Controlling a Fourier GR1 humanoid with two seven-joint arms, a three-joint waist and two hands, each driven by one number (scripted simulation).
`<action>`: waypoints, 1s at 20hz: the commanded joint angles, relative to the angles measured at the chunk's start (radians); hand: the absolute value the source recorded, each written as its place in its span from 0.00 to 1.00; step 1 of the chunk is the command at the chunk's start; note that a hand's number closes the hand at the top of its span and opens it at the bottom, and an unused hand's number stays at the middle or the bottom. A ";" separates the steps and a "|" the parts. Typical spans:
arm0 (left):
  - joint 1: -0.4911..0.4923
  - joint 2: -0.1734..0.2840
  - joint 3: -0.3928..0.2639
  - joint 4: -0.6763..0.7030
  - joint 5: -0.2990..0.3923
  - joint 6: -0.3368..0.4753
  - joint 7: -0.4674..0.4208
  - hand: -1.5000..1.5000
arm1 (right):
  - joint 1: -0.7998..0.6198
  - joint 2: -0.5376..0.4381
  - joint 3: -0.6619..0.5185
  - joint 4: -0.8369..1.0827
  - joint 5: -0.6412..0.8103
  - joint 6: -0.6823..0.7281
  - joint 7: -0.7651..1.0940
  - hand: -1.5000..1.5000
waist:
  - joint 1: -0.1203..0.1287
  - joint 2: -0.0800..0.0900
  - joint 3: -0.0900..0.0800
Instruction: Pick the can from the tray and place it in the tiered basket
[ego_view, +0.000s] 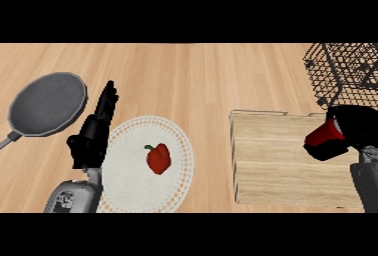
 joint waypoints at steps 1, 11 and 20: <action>0.067 0.003 -0.005 -0.031 0.003 -0.008 -0.024 0.50 | -0.004 -0.014 -0.049 -0.145 -0.006 0.040 0.076 1.00 | -0.009 -0.002 0.004; 0.069 -0.017 -0.027 -0.064 -0.021 0.014 0.021 0.50 | -0.272 -0.099 -0.247 -0.403 -0.169 0.385 0.204 1.00 | -0.005 -0.002 0.004; -0.011 -0.031 -0.006 0.005 -0.022 0.019 0.009 0.50 | -0.521 -0.158 -0.452 -0.207 -0.322 0.431 0.224 1.00 | 0.001 0.004 0.005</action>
